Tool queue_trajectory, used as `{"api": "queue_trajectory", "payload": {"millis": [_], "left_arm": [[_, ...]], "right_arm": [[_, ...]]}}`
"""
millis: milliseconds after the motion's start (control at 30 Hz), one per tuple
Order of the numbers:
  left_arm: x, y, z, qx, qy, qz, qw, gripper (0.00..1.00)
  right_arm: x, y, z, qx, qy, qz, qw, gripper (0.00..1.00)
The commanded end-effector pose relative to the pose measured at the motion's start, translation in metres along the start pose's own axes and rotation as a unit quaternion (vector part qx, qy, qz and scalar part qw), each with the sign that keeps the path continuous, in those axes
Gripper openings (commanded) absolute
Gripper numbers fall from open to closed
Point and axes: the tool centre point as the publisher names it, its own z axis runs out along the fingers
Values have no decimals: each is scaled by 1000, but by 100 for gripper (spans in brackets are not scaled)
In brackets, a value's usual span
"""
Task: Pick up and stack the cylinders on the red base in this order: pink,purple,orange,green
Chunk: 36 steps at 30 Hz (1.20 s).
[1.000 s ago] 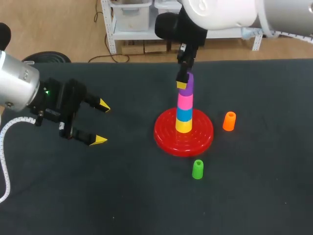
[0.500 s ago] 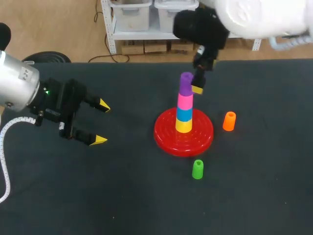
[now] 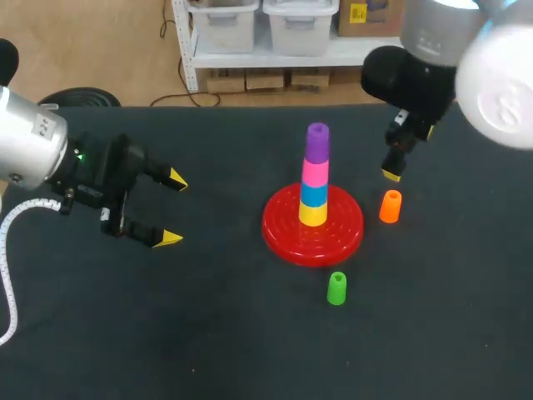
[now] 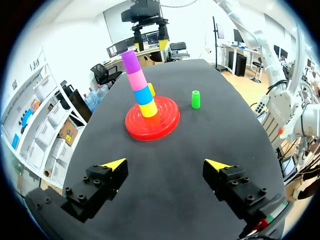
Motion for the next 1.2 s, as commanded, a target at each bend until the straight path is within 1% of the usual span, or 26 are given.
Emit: {"api": "queue_trajectory", "payload": {"millis": [33, 133, 233, 300, 467, 667, 933, 1067, 1200], "left_arm": [[1, 1, 0, 0, -1, 1, 1000, 100], [1, 1, 0, 0, -1, 1, 1000, 100], [1, 1, 0, 0, -1, 1, 1000, 100], [1, 1, 0, 0, -1, 1, 1000, 100], [1, 1, 0, 0, -1, 1, 1000, 100], [1, 1, 0, 0, -1, 1, 1000, 100], [1, 1, 0, 0, -1, 1, 1000, 100], [1, 1, 0, 0, -1, 1, 1000, 100], [1, 1, 0, 0, -1, 1, 1000, 100]], "right_arm": [[0, -15, 20, -8, -32, 1, 999, 100], [-3, -25, 30, -12, -32, 4, 999, 100], [-6, -28, 35, -17, -42, 3, 999, 100], [-6, -31, 39, -19, -40, 1, 999, 100], [-4, -44, 43, -26, -41, 8, 999, 100], [-5, -51, 48, -30, -44, 18, 998, 100], [-7, -57, 69, -42, -37, 31, 998, 100], [-9, -61, 84, -41, -16, 35, 998, 100], [-10, -64, 95, -50, -12, 35, 998, 100]]}}
